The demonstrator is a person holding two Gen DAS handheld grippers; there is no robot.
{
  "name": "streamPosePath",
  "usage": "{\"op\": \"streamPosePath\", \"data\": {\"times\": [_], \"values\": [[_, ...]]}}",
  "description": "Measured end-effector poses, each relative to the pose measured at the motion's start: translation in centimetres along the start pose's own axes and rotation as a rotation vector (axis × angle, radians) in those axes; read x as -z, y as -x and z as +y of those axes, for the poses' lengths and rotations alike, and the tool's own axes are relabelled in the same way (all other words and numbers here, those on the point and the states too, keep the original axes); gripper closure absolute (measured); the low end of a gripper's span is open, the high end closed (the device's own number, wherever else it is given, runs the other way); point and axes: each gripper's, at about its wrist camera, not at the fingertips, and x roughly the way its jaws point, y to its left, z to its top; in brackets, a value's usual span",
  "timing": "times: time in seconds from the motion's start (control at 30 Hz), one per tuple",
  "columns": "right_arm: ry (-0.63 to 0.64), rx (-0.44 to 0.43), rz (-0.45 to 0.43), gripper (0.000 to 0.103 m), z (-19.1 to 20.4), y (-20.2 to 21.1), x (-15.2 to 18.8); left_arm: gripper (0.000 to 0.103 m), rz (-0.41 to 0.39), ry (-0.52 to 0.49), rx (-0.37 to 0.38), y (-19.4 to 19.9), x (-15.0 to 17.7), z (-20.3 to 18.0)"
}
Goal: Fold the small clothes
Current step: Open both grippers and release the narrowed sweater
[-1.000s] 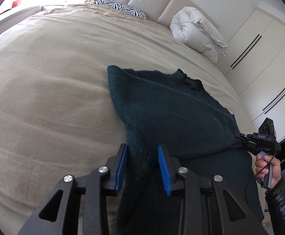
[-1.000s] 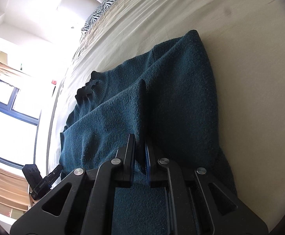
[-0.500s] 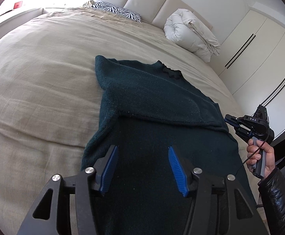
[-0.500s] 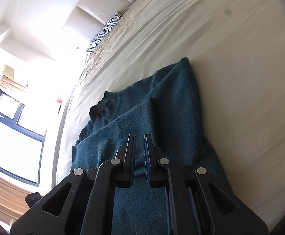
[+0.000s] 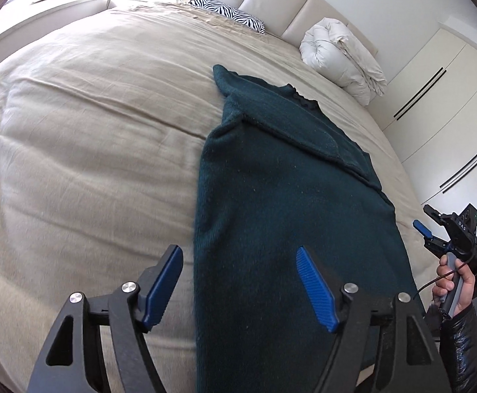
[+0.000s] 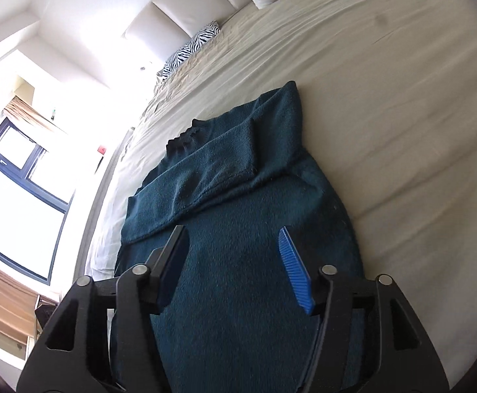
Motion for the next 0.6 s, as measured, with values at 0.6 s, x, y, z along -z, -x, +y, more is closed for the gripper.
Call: {"op": "streamPosePath", "data": {"times": [0.6], "values": [[-0.194,0.122,0.024,0.044,-9.6,13.5,12.6,0.029,0.115,0.024,-0.016,1.9,6.1,0.1]]}}
